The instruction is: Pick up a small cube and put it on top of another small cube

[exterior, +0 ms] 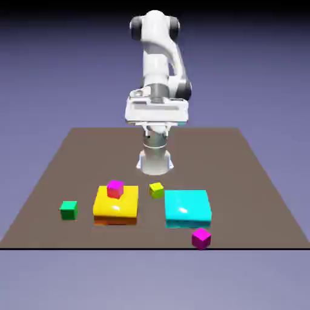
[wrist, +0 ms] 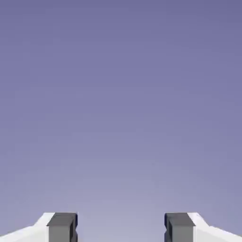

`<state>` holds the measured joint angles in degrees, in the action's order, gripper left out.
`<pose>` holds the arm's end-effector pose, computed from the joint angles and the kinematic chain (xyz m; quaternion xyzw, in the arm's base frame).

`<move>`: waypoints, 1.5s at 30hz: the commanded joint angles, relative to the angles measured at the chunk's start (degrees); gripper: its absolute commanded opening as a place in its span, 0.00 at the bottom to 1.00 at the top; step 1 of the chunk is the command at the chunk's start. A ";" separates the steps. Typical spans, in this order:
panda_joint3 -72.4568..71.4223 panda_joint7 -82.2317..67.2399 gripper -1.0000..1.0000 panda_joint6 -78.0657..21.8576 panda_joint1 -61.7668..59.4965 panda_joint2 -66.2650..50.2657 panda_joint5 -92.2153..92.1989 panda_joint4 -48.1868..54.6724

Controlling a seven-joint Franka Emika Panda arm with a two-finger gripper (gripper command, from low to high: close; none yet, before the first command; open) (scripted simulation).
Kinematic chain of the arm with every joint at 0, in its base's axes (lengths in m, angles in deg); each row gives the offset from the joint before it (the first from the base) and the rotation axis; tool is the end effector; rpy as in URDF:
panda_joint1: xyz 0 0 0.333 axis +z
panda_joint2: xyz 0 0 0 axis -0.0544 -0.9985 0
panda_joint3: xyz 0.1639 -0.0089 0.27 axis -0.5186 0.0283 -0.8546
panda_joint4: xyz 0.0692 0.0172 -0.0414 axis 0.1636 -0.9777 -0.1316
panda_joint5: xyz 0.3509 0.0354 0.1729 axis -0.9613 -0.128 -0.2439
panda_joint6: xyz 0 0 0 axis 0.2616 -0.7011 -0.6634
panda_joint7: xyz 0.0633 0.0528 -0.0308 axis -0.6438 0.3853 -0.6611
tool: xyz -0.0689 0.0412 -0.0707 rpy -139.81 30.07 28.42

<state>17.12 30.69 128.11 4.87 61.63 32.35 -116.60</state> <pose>0.3895 -0.0081 0.4276 -0.8583 0.3853 -0.3045 0.1487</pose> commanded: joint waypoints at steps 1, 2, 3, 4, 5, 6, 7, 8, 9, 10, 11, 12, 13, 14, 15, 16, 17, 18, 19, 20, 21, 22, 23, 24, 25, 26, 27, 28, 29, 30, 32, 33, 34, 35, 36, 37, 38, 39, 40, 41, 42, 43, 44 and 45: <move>2.03 1.90 0.50 -2.36 0.88 -1.92 -2.50 -0.75; 4.05 3.79 0.50 -4.73 1.76 -3.85 -4.99 -1.50; 6.07 5.68 0.50 -7.09 2.65 -5.77 -7.48 -2.24; 8.09 7.58 0.50 -9.45 3.53 -7.69 -9.97 -2.99; 10.12 9.47 0.50 -11.81 4.41 -9.61 -12.46 -3.74; 12.14 11.36 0.50 -14.17 5.29 -11.54 -14.95 -4.49; 14.16 13.26 0.50 -16.53 6.17 -13.46 -17.45 -5.23; 16.18 15.15 0.50 -18.89 7.05 -15.38 -19.94 -5.98; 18.21 17.05 0.50 -21.25 7.94 -17.30 -22.43 -6.73; 20.23 18.94 0.50 -23.61 8.82 -19.22 -24.92 -7.48; 22.25 20.83 0.50 -25.97 9.70 -21.15 -27.41 -8.22; 24.27 22.73 0.50 -28.33 10.58 -23.07 -29.91 -8.97; 24.77 23.19 0.50 -28.91 10.80 -23.54 -30.52 -9.16; 24.77 23.19 0.50 -28.91 10.80 -23.54 -30.52 -9.16; 23.92 21.43 0.50 -28.52 10.91 -25.04 -33.00 -8.79; 23.08 19.67 0.50 -28.12 11.02 -26.54 -35.49 -8.41; 22.23 17.91 0.50 -27.72 11.13 -28.04 -37.98 -8.04; 21.38 16.14 0.50 -27.32 11.24 -29.54 -40.47 -7.67; 20.54 14.38 0.50 -26.92 11.34 -31.05 -42.96 -7.30; 19.69 12.62 0.50 -26.52 11.45 -32.55 -45.45 -6.93; 18.84 10.86 0.50 -26.13 11.56 -34.05 -47.94 -6.56; 18.00 9.10 0.50 -25.73 11.67 -35.55 -50.43 -6.19; 17.15 7.33 0.50 -25.33 11.78 -37.05 -52.92 -5.82; 16.30 5.57 0.50 -24.93 11.89 -38.55 -55.41 -5.45; 15.46 3.81 0.50 -24.53 12.00 -40.05 -57.90 -5.08; 14.61 2.05 0.50 -24.13 12.11 -41.55 -60.39 -4.71; 14.23 1.25 0.50 -23.95 12.16 -42.24 -61.53 -4.54; 14.22 1.24 0.00 -23.95 12.16 -42.24 -61.53 -4.54; 14.22 1.24 0.00 -23.95 12.16 -42.24 -61.53 -4.54; 15.07 3.00 0.00 -24.35 12.05 -40.74 -59.04 -4.91; 16.76 6.53 0.00 -25.15 11.83 -37.74 -54.06 -5.65; 17.61 8.29 0.00 -25.55 11.72 -36.23 -51.57 -6.02; 18.46 10.05 0.00 -25.94 11.61 -34.73 -49.08 -6.39; 19.30 11.82 0.00 -26.34 11.50 -33.23 -46.59 -6.76; 20.15 13.58 0.00 -26.74 11.39 -31.73 -44.10 -7.13; 21.00 15.34 0.00 -27.14 11.28 -30.23 -41.61 -7.50; 21.84 17.10 0.00 -27.54 11.18 -28.73 -39.12 -7.88; 22.69 18.86 0.00 -27.94 11.07 -27.23 -36.63 -8.25; 23.54 20.63 0.00 -28.33 10.96 -25.73 -34.14 -8.62; 24.38 22.39 0.00 -28.73 10.85 -24.22 -31.65 -8.99; 24.77 23.19 0.00 -28.91 10.80 -23.54 -30.52 -9.16; 24.77 23.19 0.00 -28.91 10.80 -23.54 -30.52 -9.16; 26.57 22.95 0.00 -28.67 9.18 -22.33 -29.21 -8.55; 25.32 24.20 0.00 -28.01 8.69 -20.71 -26.72 -7.09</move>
<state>42.45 54.81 100.13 13.58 40.92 5.53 -123.68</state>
